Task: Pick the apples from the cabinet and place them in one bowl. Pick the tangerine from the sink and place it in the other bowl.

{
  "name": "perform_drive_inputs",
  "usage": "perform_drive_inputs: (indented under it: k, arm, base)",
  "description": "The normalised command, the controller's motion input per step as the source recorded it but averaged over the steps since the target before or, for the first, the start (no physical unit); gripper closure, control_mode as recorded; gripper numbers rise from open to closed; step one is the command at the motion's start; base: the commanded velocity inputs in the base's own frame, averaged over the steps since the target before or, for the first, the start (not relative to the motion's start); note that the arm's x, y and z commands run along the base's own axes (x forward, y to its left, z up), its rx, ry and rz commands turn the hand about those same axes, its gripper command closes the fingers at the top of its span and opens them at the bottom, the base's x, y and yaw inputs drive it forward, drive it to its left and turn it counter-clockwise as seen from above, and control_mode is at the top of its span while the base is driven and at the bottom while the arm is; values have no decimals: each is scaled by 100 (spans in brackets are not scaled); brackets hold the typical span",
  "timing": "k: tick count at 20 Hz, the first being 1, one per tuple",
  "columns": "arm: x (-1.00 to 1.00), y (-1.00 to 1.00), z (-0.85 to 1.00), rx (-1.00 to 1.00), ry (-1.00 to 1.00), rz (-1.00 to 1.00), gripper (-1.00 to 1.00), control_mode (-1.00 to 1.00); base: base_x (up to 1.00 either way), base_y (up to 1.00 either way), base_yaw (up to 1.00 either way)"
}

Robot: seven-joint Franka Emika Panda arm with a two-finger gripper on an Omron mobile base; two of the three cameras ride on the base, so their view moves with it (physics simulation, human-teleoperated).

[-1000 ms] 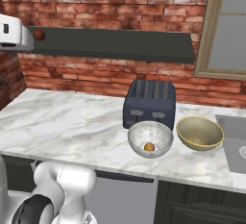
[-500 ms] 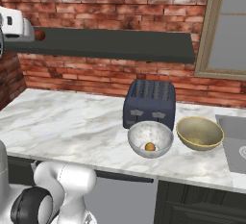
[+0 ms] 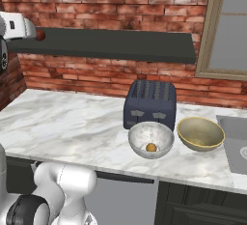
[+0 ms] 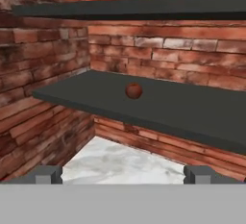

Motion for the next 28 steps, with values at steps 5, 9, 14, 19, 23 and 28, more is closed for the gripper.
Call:
perform_drive_inputs:
  k: [5,9,14,19,23,28]
  arm:
    - [35,12,0,0,0,-7,-100,-100]
    - [8,1,0,5,0,-5,-100,-100]
    - [0,0,0,23,0,0,-100,-100]
    - [0,1,0,9,6,0,-100,-100]
    - [10,7,0,-3,21,0,-100,-100]
    - [28,9,6,-3,24,0,-100,-100]
  base:
    - [0,0,0]
    - [0,0,0]
    - [0,0,0]
    - [0,0,0]
    - [0,0,0]
    - [0,0,0]
